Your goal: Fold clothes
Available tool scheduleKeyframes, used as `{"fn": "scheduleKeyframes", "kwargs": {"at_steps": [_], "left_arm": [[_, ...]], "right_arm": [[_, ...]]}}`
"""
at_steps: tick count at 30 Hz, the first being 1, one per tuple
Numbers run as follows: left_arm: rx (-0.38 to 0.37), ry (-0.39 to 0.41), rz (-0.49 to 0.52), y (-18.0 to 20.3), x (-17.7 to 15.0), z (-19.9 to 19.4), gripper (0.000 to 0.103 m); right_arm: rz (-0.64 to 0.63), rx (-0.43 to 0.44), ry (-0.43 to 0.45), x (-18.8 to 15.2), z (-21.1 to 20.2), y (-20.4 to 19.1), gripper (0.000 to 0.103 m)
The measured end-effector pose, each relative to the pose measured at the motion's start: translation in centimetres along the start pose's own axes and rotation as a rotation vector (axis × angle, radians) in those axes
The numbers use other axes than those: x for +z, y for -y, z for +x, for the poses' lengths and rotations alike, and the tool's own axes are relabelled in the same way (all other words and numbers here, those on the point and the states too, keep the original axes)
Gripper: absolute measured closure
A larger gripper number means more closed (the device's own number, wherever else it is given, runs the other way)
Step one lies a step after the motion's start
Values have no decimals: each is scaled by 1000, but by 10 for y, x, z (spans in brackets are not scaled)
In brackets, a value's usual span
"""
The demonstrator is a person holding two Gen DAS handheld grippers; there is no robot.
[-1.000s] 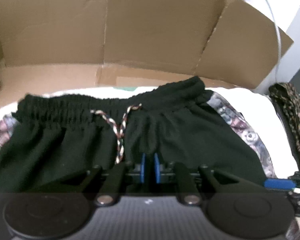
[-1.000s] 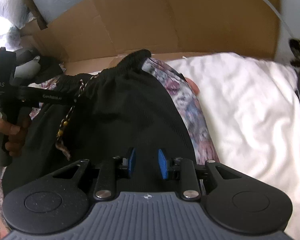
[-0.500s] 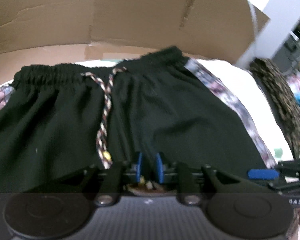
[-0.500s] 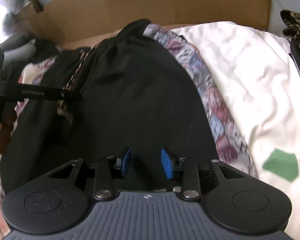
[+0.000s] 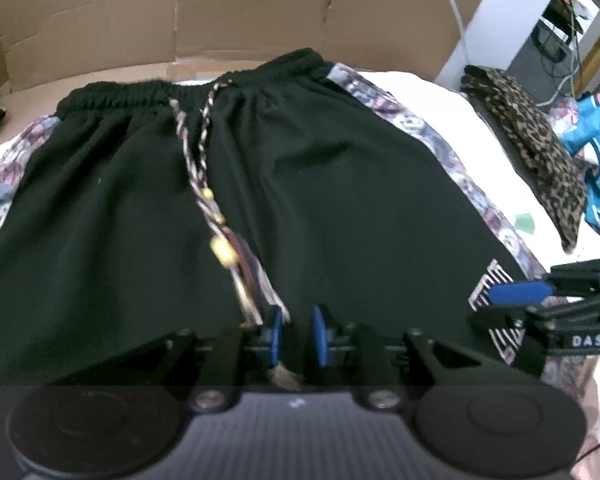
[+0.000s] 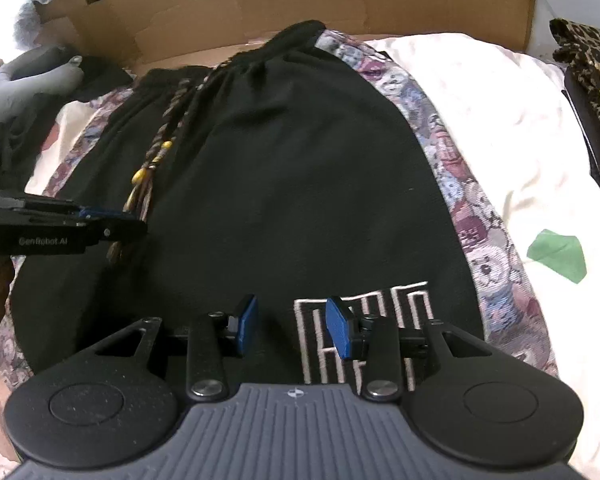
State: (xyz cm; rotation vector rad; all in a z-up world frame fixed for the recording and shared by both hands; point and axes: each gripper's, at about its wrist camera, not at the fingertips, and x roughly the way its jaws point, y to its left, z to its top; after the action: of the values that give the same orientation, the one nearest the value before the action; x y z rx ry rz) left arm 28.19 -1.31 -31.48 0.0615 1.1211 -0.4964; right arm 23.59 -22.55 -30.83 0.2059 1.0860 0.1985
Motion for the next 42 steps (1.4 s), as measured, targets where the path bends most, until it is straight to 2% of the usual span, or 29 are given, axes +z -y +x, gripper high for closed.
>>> {"fn": "scheduleKeyframes", "kwargs": {"at_steps": [8,13,18,22,26,32,38,42], "left_arm": [[-1,-69,25,7,-30,-2,77],[-16,-57,17,7,-49,-13,72],[-26,-56,-14,-2,-65,-26,72],[-22,-50,-34,-10,-76,-38,72],[-27,-8,-130,-29,-81,-61,69],[61,98,-316,-74,-93,-105,69],[154,160,-485,-130,-124,-146,69],[235,174,-608,-166,-154,-167,69]], "right_arm": [[16,10,-31,-14,5,-10,58],[19,18,-73,-27,9,-15,55],[-3,12,-79,-38,7,-22,48],[-10,18,-87,-43,2,-26,47],[-19,28,-23,-38,-15,-30,47],[-39,101,59,-26,-34,-43,47],[-65,91,114,-22,-43,-60,47],[-60,90,113,-24,-47,-63,47]]}}
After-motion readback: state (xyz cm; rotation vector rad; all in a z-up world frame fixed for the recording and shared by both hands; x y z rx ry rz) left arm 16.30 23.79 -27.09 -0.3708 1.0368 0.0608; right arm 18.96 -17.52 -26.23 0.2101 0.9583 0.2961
